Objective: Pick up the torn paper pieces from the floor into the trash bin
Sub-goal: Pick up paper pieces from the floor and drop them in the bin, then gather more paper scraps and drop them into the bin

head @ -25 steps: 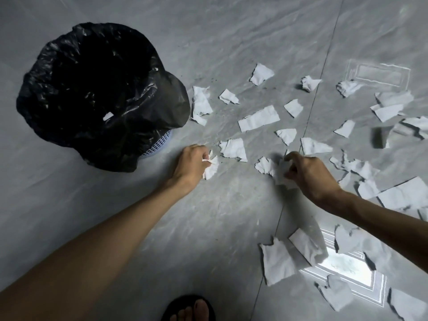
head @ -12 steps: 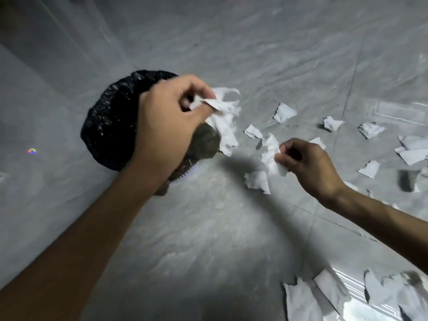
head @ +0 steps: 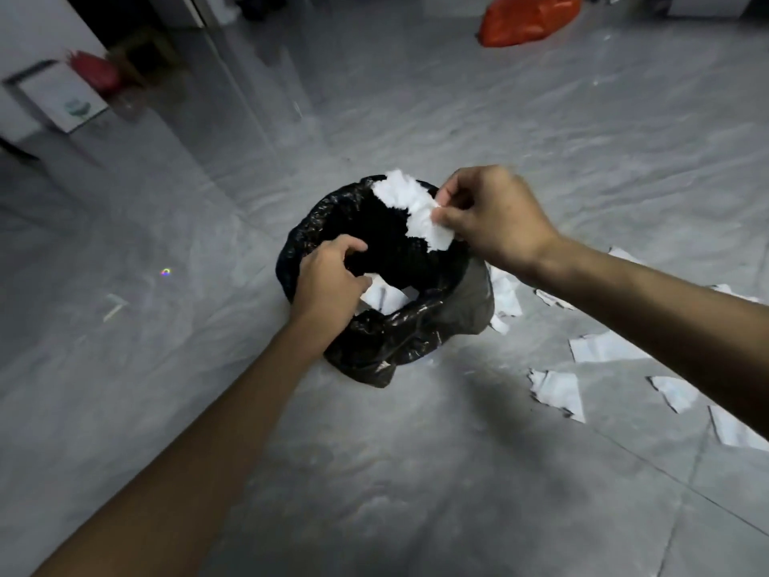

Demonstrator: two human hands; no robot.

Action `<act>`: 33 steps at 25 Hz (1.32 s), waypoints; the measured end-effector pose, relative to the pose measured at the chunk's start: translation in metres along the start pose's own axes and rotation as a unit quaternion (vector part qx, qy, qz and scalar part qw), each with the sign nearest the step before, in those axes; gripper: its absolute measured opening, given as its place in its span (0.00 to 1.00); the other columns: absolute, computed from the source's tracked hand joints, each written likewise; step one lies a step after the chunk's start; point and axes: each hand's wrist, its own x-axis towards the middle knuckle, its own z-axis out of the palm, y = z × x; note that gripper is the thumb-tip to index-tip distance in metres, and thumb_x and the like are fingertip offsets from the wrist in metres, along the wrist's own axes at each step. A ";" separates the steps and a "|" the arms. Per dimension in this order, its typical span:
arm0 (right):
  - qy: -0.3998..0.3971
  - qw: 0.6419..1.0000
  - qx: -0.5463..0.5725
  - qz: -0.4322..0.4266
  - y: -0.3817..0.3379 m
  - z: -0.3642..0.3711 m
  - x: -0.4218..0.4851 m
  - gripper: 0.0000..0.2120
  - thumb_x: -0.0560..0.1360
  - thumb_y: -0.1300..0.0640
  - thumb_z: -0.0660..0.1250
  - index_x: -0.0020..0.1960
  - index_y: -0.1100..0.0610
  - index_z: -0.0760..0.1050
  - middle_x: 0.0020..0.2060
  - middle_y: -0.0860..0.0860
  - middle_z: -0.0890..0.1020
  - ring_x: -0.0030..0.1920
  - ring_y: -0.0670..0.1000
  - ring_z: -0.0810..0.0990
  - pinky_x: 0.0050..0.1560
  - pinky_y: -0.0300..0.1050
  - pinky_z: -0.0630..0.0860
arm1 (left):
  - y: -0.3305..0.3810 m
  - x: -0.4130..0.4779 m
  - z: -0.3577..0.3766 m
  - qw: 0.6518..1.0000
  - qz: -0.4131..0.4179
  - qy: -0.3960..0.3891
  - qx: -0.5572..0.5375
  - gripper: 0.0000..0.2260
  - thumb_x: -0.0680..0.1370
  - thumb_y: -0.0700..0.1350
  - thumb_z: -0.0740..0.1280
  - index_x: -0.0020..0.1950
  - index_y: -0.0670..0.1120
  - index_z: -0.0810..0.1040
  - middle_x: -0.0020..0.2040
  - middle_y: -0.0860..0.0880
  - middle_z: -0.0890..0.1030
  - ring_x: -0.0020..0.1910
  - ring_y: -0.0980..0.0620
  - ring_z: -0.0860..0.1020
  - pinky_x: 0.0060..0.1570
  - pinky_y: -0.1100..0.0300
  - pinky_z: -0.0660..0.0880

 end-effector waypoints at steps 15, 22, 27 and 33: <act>-0.238 0.947 -0.190 0.102 0.126 -0.086 -0.166 0.03 0.72 0.60 0.72 0.46 0.55 0.82 0.33 0.45 0.82 0.32 0.39 0.77 0.36 0.24 0.69 | 0.068 -0.120 0.106 0.949 0.191 -0.237 -0.089 0.08 0.71 0.37 0.70 0.49 0.44 0.80 0.42 0.51 0.83 0.32 0.62 0.75 0.37 0.76 0.67; -0.370 0.871 -0.319 0.061 0.195 -0.085 -0.360 0.19 0.72 0.49 0.69 0.62 0.48 0.75 0.72 0.46 0.69 0.69 0.49 0.71 0.59 0.42 0.73 | 0.060 -0.142 0.200 0.910 0.226 -0.335 0.096 0.19 0.72 0.43 0.71 0.63 0.45 0.74 0.64 0.44 0.73 0.63 0.44 0.73 0.62 0.56 0.69; -0.260 0.913 -0.309 0.061 0.206 -0.090 -0.374 0.06 0.75 0.50 0.67 0.45 0.52 0.77 0.50 0.50 0.80 0.51 0.53 0.80 0.43 0.46 0.76 | 0.052 -0.127 0.241 0.912 0.239 -0.279 0.185 0.24 0.73 0.47 0.71 0.67 0.45 0.70 0.65 0.41 0.70 0.63 0.40 0.70 0.64 0.49 0.67; -0.290 0.928 -0.218 -0.087 0.177 -0.040 -0.382 0.08 0.75 0.52 0.65 0.50 0.53 0.81 0.57 0.47 0.81 0.60 0.47 0.77 0.62 0.41 0.74 | 0.048 -0.127 0.247 0.940 0.211 -0.254 0.081 0.03 0.75 0.40 0.68 0.47 0.40 0.77 0.49 0.40 0.79 0.49 0.39 0.78 0.50 0.48 0.74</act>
